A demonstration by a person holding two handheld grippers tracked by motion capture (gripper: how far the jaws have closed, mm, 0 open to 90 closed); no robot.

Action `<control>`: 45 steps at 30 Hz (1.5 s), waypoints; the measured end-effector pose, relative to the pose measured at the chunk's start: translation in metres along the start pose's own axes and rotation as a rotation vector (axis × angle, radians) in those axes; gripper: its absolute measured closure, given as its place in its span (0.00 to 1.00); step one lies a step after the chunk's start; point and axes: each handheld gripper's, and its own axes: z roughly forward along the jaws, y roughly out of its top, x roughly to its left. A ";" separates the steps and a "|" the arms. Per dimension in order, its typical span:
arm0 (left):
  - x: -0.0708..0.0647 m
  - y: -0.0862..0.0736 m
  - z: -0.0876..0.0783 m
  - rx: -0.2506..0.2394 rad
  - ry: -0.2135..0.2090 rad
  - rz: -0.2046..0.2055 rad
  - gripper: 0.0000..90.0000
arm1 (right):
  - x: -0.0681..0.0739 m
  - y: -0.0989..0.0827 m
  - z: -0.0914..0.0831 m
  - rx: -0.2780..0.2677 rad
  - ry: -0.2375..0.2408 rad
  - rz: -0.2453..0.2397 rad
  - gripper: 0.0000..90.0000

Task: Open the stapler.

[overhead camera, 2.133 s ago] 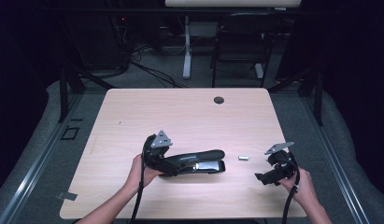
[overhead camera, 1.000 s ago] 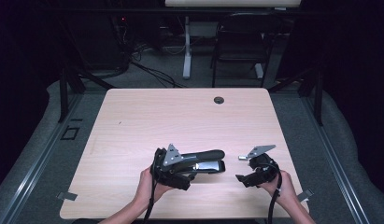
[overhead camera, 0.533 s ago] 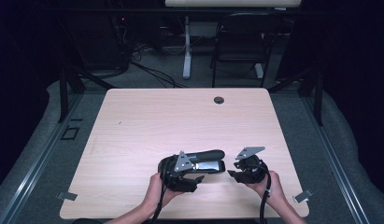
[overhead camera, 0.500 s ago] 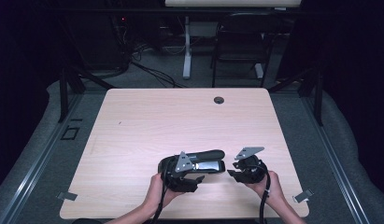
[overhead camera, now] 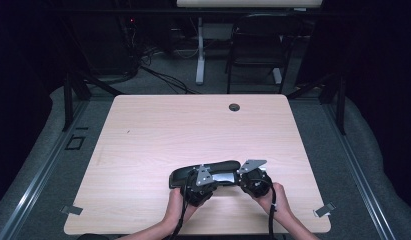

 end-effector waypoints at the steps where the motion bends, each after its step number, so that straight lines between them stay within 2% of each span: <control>1: 0.000 0.000 0.001 -0.006 0.006 -0.001 1.00 | 0.001 0.001 0.002 -0.002 -0.006 -0.002 1.00; 6: 0.000 0.000 0.006 -0.011 0.020 0.000 1.00 | 0.005 0.003 0.011 -0.010 -0.022 -0.018 1.00; 11: -0.001 0.000 0.014 -0.009 0.026 -0.006 1.00 | 0.004 0.002 0.013 -0.008 -0.059 -0.023 1.00; 20: 0.003 0.001 0.022 -0.013 0.046 -0.020 1.00 | 0.003 -0.001 0.016 -0.019 -0.054 -0.033 0.99; 27: 0.005 0.004 0.023 -0.047 0.065 -0.036 1.00 | 0.004 0.002 0.023 -0.024 -0.076 -0.057 1.00; 33: 0.005 0.004 0.025 -0.059 0.078 -0.035 1.00 | 0.002 0.000 0.022 -0.028 -0.071 -0.073 1.00; 37: 0.005 0.003 0.028 -0.071 0.083 -0.045 1.00 | 0.001 -0.004 0.023 -0.066 -0.064 -0.059 0.99; 42: 0.005 0.001 0.029 -0.092 0.077 -0.065 1.00 | 0.005 -0.009 0.023 -0.099 -0.092 -0.073 0.99; 45: 0.005 0.000 0.029 -0.107 0.069 -0.073 1.00 | 0.004 -0.012 0.023 -0.122 -0.095 -0.044 0.98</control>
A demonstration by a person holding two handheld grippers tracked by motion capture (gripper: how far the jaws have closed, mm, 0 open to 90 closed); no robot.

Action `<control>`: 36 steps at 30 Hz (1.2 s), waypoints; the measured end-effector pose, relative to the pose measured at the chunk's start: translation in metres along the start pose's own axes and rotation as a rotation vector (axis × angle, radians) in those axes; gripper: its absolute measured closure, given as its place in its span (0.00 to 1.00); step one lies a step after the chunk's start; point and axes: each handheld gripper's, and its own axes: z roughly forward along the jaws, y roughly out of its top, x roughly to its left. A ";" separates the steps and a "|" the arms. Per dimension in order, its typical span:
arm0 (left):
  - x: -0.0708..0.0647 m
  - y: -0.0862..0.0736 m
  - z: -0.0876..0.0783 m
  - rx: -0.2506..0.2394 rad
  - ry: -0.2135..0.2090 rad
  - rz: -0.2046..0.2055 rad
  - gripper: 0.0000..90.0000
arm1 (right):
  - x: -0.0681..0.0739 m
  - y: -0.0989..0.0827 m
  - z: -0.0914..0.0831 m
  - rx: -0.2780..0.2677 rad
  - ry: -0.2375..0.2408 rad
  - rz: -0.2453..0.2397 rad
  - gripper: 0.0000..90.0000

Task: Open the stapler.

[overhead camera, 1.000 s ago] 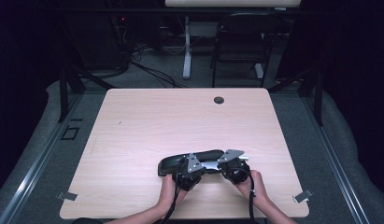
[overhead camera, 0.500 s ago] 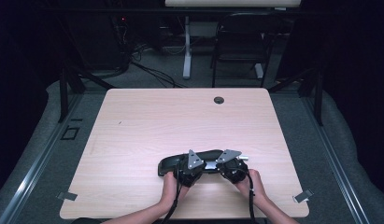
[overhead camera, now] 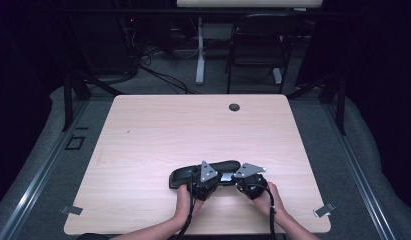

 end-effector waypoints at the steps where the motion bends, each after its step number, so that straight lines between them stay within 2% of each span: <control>1: 0.000 0.000 0.000 -0.006 -0.003 0.004 1.00 | -0.001 0.000 0.000 -0.005 0.006 0.007 0.98; 5: 0.000 -0.001 0.003 -0.028 -0.011 -0.025 1.00 | -0.003 -0.001 0.000 -0.009 0.011 0.018 0.96; 7: 0.000 -0.001 0.004 -0.025 -0.025 -0.052 1.00 | -0.003 -0.002 0.000 -0.018 0.009 0.035 0.95; 13: 0.001 0.001 0.004 -0.020 -0.042 -0.094 1.00 | -0.002 -0.002 0.001 -0.017 0.013 0.051 0.97; 18: 0.001 0.001 0.004 -0.028 -0.048 -0.097 1.00 | 0.002 -0.001 0.002 -0.019 -0.005 0.038 1.00; 23: 0.001 0.000 0.005 -0.038 -0.051 -0.104 1.00 | 0.005 0.000 0.001 -0.008 -0.026 0.001 1.00; 26: 0.000 0.001 0.007 -0.039 -0.047 -0.084 1.00 | 0.005 0.000 0.001 -0.010 -0.021 0.011 1.00; 30: 0.001 0.002 0.008 -0.038 -0.053 -0.086 1.00 | 0.005 -0.001 0.001 -0.015 -0.023 0.022 1.00; 36: 0.000 0.003 0.006 -0.037 -0.057 -0.062 1.00 | 0.003 -0.002 0.001 -0.023 -0.012 0.048 1.00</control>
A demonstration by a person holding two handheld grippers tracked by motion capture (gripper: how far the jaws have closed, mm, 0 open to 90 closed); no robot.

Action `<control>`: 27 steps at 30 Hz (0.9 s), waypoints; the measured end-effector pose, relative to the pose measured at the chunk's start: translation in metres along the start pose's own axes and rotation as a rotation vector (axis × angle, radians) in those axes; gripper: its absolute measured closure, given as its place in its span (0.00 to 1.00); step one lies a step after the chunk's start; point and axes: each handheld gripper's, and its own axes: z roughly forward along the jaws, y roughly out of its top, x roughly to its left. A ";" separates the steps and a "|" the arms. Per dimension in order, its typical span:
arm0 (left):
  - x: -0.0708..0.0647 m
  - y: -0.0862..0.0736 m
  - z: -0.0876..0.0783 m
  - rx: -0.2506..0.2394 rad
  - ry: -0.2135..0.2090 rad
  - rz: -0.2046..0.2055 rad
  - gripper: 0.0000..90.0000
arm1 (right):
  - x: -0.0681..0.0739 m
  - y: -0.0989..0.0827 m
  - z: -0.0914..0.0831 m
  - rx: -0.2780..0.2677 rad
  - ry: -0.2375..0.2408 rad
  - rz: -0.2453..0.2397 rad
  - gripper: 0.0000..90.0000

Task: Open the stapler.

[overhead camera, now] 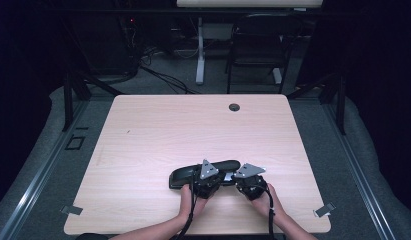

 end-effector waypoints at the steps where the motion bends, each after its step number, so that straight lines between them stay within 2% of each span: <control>1: 0.000 0.001 0.000 0.004 0.000 0.010 1.00 | 0.000 0.000 0.000 0.000 0.000 0.001 1.00; 2: -0.001 0.001 -0.001 -0.006 -0.003 0.003 1.00 | 0.000 0.000 0.000 -0.001 -0.001 0.001 1.00; 4: 0.000 0.006 -0.005 -0.039 0.023 0.026 1.00 | 0.001 0.000 0.000 0.000 -0.004 0.000 1.00; 6: 0.002 0.011 -0.007 -0.050 0.017 0.021 1.00 | 0.000 0.000 0.000 -0.003 0.002 0.007 1.00; 19: 0.001 0.011 -0.011 -0.066 0.030 0.005 1.00 | 0.001 0.001 0.000 0.003 0.000 -0.009 1.00; 27: -0.001 0.016 -0.019 -0.106 0.054 0.027 1.00 | 0.000 0.001 0.000 0.007 0.003 -0.005 1.00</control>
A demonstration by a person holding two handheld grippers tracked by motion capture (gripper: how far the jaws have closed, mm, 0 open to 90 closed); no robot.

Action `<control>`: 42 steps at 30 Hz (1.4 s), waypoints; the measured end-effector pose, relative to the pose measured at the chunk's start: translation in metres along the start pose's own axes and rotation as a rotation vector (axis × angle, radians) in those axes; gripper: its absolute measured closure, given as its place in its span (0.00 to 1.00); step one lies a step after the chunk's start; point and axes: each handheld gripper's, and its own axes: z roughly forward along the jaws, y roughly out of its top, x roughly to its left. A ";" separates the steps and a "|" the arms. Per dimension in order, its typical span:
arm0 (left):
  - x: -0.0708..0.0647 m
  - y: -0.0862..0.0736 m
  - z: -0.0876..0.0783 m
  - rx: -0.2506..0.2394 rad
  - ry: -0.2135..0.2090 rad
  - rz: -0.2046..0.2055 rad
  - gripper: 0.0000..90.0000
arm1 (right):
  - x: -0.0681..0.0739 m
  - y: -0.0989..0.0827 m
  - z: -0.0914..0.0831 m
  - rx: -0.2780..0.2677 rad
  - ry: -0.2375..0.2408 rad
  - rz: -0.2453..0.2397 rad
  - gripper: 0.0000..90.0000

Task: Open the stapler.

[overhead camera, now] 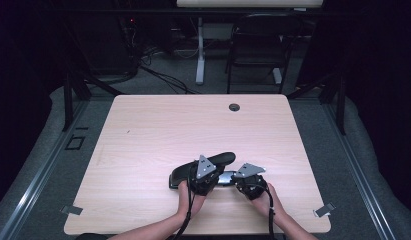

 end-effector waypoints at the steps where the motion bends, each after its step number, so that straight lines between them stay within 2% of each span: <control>1: 0.000 0.001 -0.001 0.000 0.002 -0.001 1.00 | 0.000 0.000 0.000 0.003 0.000 -0.003 1.00; 11: 0.001 0.008 -0.009 -0.041 0.008 0.010 1.00 | 0.000 0.000 0.000 0.000 0.001 0.001 1.00; 16: 0.000 0.013 -0.014 -0.055 0.030 0.029 1.00 | 0.000 0.001 0.000 0.003 0.002 0.002 1.00; 22: 0.002 0.015 -0.019 -0.057 0.035 0.021 1.00 | 0.000 0.001 0.000 0.009 0.001 -0.002 1.00; 26: 0.002 0.016 -0.024 -0.085 0.061 0.015 1.00 | 0.000 0.001 0.000 0.007 0.005 0.002 1.00; 37: 0.008 0.020 -0.032 -0.098 0.044 0.001 1.00 | 0.000 0.002 0.000 0.014 0.005 0.000 1.00; 40: 0.009 0.021 -0.035 -0.092 0.050 0.015 1.00 | 0.000 0.002 0.000 0.015 0.005 0.003 1.00; 42: 0.010 0.023 -0.036 -0.084 0.044 0.005 1.00 | 0.000 0.002 0.000 0.017 0.006 0.001 1.00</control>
